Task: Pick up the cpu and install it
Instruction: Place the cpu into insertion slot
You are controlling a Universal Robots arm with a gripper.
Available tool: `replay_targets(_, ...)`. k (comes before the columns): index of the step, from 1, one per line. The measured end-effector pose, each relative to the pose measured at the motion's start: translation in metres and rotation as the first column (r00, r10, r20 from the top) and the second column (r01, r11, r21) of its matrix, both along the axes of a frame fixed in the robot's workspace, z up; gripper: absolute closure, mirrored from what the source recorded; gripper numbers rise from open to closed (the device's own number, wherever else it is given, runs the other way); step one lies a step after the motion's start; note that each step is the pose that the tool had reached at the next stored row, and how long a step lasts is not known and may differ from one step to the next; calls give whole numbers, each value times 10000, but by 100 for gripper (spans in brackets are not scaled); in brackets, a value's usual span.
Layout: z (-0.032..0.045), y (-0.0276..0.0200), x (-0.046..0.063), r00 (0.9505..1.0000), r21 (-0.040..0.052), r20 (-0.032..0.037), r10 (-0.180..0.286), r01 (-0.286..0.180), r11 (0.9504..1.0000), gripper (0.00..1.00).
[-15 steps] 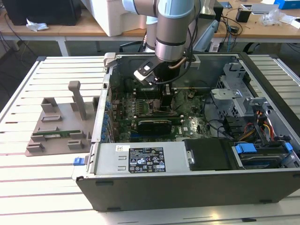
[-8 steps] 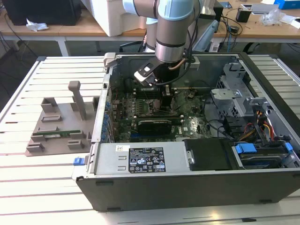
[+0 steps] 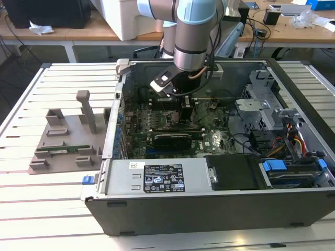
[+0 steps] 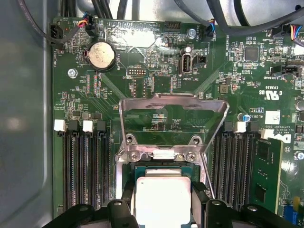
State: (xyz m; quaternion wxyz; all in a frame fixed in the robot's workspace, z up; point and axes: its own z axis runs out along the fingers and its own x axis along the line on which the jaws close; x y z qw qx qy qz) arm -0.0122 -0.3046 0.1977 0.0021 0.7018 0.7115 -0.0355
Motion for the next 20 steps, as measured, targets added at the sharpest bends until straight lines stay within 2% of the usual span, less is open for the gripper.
replay_targets(3,-3,2,1,10000,24,5,0,-1,10000,45)
replay_targets(4,-4,3,2,10000,34,7,1,-1,10000,44)
replay_targets(5,-2,1,0,10000,36,3,0,0,10000,38)
replay_targets(8,-1,1,1,10000,46,2,0,0,10000,38)
replay_targets(10,37,1,1,10000,42,2,1,-1,10000,38)
replay_targets(11,92,3,0,10000,41,1,0,0,10000,38)
replay_targets(14,134,9,1,10000,43,3,1,-1,10000,40)
replay_targets(18,139,9,-15,10000,43,3,0,0,10000,65)
replay_targets(19,139,8,-24,10000,42,2,1,-1,10000,65)
replay_targets(20,138,5,-44,10000,42,3,1,-1,10000,71)
